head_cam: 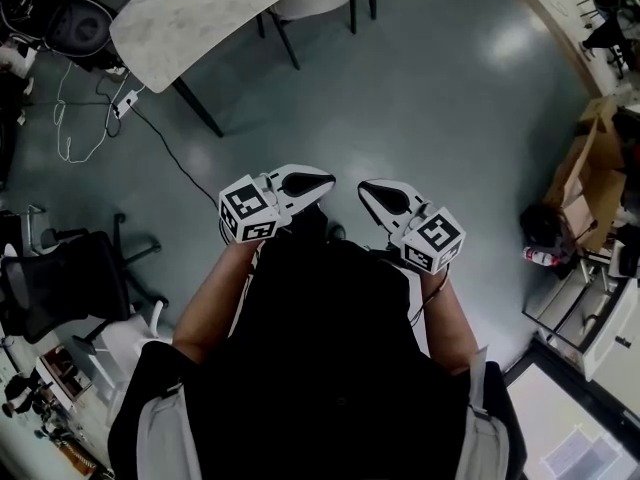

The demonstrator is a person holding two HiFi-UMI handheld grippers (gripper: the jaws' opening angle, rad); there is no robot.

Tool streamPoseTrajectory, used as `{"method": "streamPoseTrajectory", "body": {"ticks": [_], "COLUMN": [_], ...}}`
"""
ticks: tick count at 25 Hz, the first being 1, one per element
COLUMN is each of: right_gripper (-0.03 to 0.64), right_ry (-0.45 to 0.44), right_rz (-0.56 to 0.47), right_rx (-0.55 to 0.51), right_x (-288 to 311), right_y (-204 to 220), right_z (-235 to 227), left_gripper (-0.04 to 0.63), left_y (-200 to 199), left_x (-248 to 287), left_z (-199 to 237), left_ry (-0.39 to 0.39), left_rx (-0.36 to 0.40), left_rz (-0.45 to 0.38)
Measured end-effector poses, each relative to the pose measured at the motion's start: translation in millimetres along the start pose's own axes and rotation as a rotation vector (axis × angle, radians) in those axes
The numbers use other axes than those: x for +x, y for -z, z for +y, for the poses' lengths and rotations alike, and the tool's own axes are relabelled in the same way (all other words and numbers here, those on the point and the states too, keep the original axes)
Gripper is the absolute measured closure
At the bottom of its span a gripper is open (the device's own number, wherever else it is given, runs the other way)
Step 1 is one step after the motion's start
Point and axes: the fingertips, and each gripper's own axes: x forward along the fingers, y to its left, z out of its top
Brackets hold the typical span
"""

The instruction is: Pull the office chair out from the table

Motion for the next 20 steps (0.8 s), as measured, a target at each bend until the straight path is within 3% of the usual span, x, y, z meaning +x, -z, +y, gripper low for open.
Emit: {"method": "streamPoseTrajectory", "body": {"ticks": [12,20], "right_gripper": [0.597,0.597], "right_ry": [0.062,0.086], "right_rz": [0.059,0.088], "right_rx": [0.011,0.04], "right_x": [84.9,112.6], "right_y": [-51.8,-66.0], "right_z": [-86.8,-131.2], "left_gripper": [0.583,0.583], "left_y": [-45.2,-51.4], "left_x": [-5.4,-3.5], "left_z": [131.0,184.0], "left_ry": [0.039,0.045], "left_rx": [-0.052,-0.102], "left_rz": [-0.025,-0.02]}}
